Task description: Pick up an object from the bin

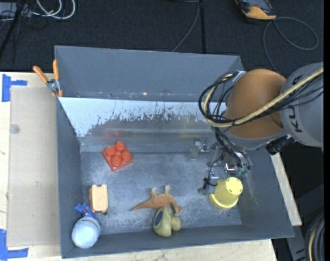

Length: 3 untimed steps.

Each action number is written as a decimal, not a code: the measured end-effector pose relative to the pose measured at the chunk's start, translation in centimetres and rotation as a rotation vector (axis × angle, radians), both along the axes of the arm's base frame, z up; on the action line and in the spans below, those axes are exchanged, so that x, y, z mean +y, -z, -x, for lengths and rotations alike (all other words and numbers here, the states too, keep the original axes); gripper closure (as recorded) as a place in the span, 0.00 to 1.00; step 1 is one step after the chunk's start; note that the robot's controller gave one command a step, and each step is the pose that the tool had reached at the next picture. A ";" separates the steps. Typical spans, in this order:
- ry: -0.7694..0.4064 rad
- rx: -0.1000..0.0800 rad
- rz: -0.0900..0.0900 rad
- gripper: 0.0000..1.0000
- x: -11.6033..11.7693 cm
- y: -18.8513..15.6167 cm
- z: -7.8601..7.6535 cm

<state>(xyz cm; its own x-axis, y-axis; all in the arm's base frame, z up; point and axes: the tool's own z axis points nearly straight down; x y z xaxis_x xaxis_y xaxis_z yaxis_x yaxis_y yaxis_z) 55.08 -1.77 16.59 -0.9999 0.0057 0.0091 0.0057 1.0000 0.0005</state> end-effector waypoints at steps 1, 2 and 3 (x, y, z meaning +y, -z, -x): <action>-0.001 -0.007 0.000 0.00 0.0 -0.4 -0.2; -0.033 -0.012 0.001 0.00 1.8 3.3 2.0; -0.138 -0.006 0.000 0.00 4.7 8.7 3.5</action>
Offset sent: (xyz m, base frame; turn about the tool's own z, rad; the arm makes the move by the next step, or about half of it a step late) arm -0.0495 0.0427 -0.0817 -0.0644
